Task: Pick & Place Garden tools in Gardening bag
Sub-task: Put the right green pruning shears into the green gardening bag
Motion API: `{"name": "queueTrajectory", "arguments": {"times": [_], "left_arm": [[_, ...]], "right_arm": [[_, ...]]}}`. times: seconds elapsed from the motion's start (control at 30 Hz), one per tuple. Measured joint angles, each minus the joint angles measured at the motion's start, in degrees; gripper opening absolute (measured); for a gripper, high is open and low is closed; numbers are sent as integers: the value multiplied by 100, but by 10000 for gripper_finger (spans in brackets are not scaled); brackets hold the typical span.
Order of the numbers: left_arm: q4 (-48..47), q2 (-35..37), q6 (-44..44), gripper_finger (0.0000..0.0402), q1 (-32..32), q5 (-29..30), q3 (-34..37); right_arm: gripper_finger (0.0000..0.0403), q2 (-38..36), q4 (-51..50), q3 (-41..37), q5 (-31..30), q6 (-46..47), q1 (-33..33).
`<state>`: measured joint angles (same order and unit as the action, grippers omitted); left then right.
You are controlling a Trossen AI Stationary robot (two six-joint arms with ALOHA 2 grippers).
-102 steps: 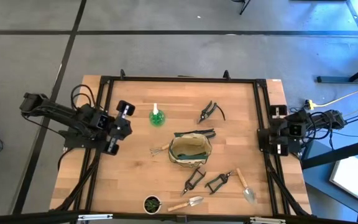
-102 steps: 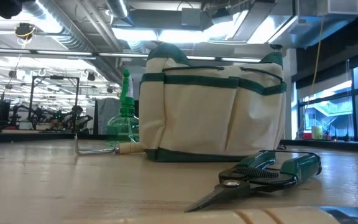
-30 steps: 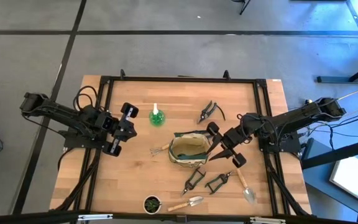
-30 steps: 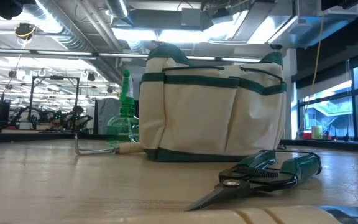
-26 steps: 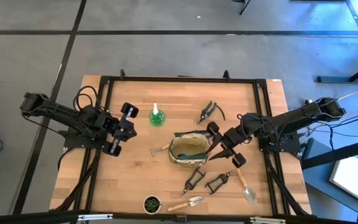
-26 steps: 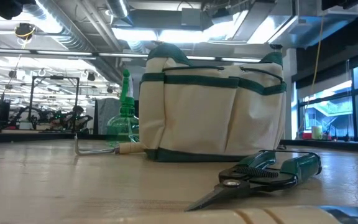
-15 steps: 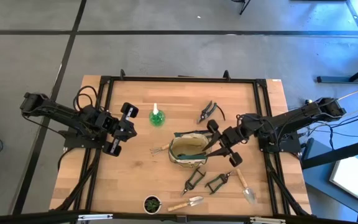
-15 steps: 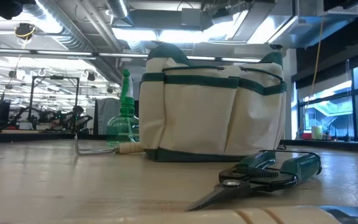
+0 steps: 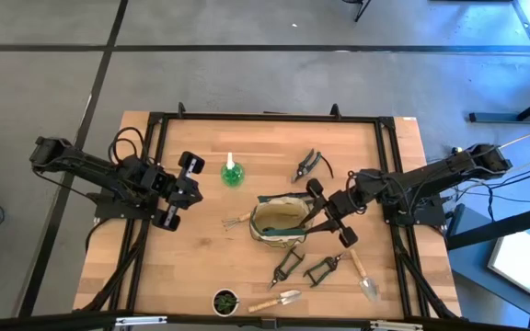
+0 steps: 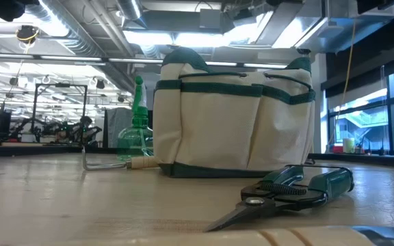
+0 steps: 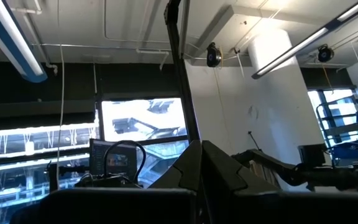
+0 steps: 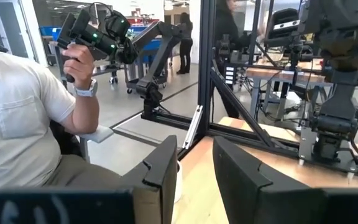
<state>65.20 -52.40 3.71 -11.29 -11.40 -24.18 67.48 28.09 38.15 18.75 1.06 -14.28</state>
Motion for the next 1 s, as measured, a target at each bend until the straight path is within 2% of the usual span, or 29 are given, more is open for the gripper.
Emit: {"name": "queueTrajectory", "arguments": {"times": [0.07,0.2,0.37,0.53,0.7,0.87,1.0], "left_arm": [[-42,0,6,6,1,0,0],[-61,0,6,6,20,1,0],[-71,0,4,6,20,2,2],[-69,2,-99,6,20,-3,2],[-121,2,-322,6,15,-20,2],[-227,0,-482,6,15,-22,2],[-228,0,-596,6,15,-22,2]], "right_arm": [[106,0,-225,28,64,-32,-65],[106,107,-1398,544,-31,-293,-372],[106,672,-2743,1308,-733,-558,-957],[106,1329,-4328,2152,-1525,-380,-1408],[106,1747,-5366,2505,-1661,481,-1752],[106,1800,-6307,2514,-1666,1573,-2025],[106,1840,-6374,2514,-1727,2297,-2267]]}}
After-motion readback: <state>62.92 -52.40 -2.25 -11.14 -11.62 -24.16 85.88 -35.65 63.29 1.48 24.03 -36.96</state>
